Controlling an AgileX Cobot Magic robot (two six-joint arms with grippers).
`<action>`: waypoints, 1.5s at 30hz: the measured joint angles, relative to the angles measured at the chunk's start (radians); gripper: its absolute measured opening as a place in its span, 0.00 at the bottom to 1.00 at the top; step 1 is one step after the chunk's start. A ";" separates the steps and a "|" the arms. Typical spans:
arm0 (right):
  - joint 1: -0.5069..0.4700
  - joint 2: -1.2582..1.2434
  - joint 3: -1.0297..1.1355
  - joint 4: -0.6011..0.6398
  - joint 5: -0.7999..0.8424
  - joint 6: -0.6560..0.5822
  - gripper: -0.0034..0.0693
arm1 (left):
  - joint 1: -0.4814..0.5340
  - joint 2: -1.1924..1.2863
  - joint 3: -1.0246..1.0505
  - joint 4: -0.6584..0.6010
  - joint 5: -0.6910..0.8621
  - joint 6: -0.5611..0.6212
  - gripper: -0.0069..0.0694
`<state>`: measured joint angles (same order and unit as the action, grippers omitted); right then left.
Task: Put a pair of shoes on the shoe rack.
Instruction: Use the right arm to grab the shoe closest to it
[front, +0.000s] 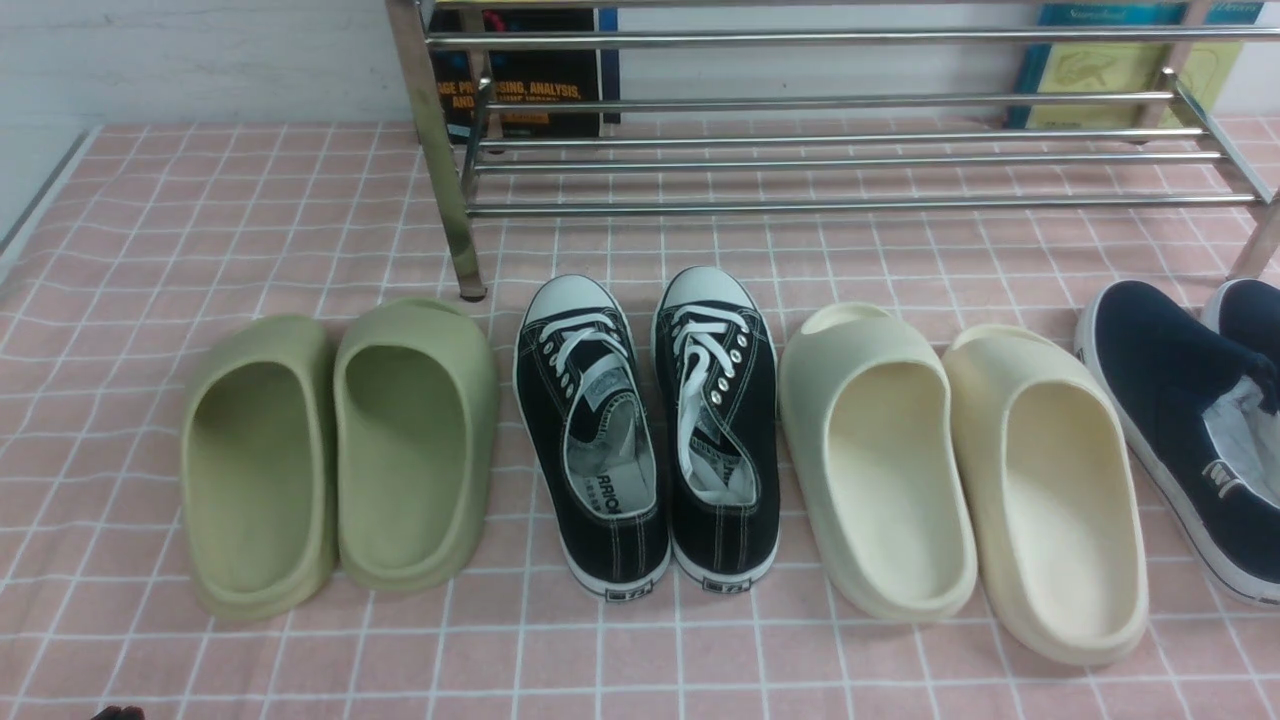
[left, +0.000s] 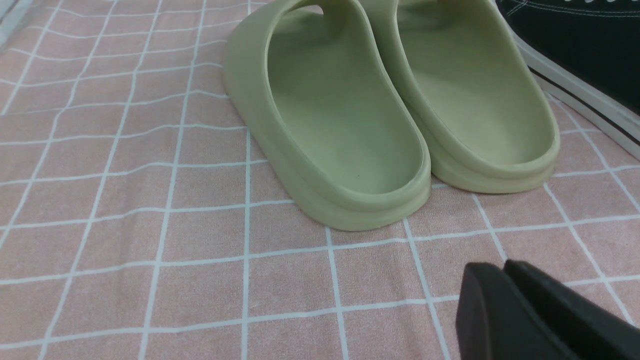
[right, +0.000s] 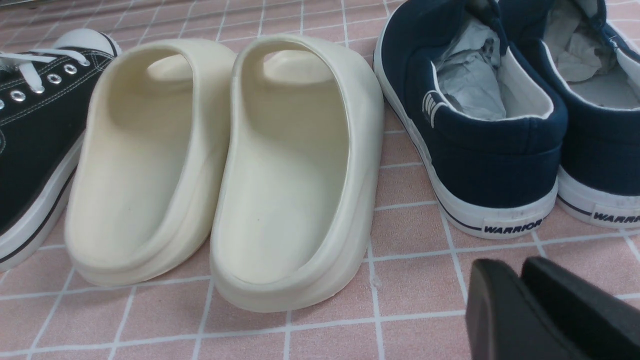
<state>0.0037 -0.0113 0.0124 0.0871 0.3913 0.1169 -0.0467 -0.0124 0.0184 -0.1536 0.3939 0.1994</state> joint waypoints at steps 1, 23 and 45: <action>0.000 0.000 0.000 0.000 0.000 0.000 0.16 | 0.000 0.000 0.000 0.000 0.000 0.000 0.17; 0.000 0.000 0.000 0.000 -0.008 0.000 0.19 | 0.000 0.000 0.000 0.000 0.000 0.000 0.19; 0.000 0.000 0.012 0.008 -1.236 0.160 0.22 | 0.000 0.000 0.000 -0.001 0.000 0.000 0.21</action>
<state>0.0037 -0.0113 0.0241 0.0953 -0.8445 0.2771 -0.0467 -0.0124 0.0184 -0.1544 0.3939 0.1994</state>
